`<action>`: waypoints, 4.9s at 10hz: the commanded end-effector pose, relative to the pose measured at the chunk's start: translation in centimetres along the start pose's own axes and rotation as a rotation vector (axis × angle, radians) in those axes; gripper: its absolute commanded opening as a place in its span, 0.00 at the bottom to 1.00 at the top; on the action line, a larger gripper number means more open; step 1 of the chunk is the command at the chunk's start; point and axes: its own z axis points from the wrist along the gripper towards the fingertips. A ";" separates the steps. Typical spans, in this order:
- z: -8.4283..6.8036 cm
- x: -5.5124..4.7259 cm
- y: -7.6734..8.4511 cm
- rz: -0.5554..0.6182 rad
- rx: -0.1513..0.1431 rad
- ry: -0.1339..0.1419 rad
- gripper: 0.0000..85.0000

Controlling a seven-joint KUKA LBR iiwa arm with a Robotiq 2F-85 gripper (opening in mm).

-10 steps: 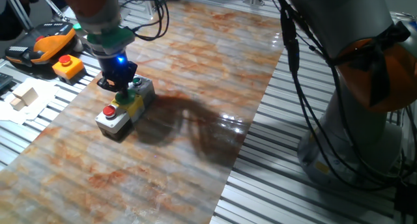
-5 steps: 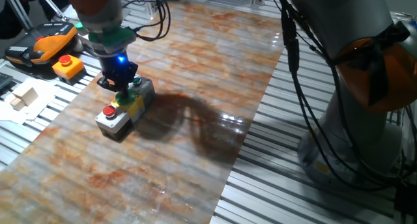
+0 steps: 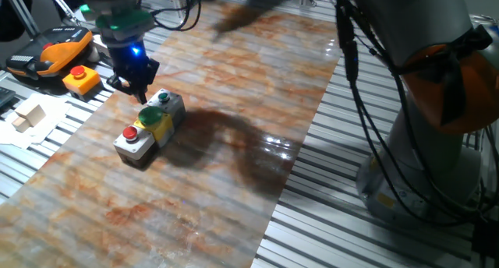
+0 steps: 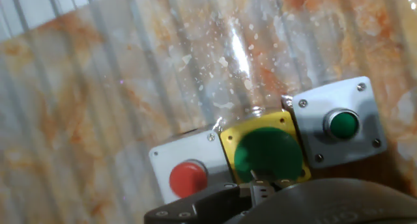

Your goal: Press three buttons from left to right in sequence

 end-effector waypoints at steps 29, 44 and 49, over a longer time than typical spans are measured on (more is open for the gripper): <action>-2.8 2.3 2.8 0.073 0.011 -0.047 0.00; 5.7 1.2 6.2 0.126 0.078 -0.101 0.00; 6.8 1.1 6.3 0.119 0.075 -0.101 0.00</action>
